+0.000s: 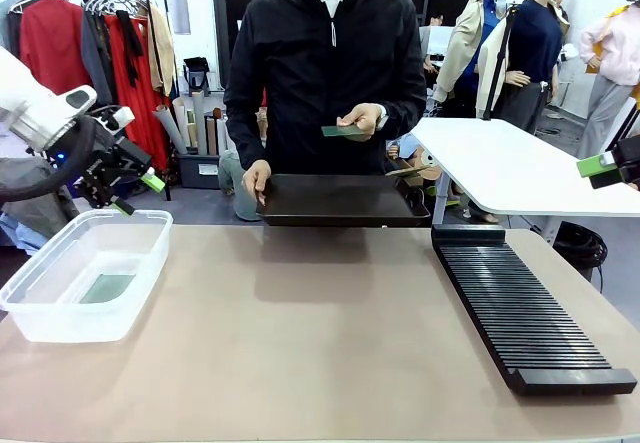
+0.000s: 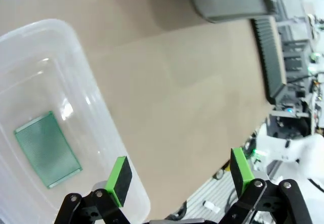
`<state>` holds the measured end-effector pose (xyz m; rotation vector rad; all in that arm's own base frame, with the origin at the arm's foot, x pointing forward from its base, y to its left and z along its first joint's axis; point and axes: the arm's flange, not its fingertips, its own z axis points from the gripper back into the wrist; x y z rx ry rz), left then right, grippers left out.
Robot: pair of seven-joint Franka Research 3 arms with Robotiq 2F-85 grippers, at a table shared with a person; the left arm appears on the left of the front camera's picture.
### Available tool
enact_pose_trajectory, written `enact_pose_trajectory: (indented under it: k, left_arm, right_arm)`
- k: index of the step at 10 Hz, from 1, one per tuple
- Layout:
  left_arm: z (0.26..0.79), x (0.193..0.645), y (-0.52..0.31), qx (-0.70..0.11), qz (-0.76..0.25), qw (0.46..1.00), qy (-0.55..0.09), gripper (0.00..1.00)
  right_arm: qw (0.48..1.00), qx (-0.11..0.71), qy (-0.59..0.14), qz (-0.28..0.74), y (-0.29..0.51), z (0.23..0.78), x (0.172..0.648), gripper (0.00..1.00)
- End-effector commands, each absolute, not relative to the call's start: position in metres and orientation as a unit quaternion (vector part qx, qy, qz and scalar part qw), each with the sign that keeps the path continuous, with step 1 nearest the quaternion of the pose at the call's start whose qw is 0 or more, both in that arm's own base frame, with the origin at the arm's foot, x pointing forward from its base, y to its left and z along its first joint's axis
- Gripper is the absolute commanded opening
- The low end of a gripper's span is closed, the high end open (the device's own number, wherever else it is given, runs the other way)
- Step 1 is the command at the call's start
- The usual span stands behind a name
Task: Sort PCBs into racks and boxes based on the side picked up.
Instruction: Pick up the Blank PCB handed by the Human.
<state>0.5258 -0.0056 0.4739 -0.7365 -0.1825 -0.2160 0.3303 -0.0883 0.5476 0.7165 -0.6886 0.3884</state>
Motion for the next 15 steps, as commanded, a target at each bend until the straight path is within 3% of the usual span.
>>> enact_pose_trajectory:
  k: [1,6,15]
  left_arm:
    - [0.476,0.512,0.013,-0.392,-0.145,0.902,-0.105,1.0]
    - [0.506,0.482,0.052,-0.437,-0.193,0.862,-0.17,1.0]
    - [0.517,0.485,0.055,-0.432,-0.193,0.865,-0.164,1.0]
  right_arm:
    - [0.852,0.352,-0.339,0.19,-0.087,0.548,0.332,1.0]
    - [0.852,0.352,-0.339,0.19,-0.087,0.548,0.332,1.0]
    - [0.852,0.352,-0.339,0.19,-0.087,0.548,0.332,1.0]
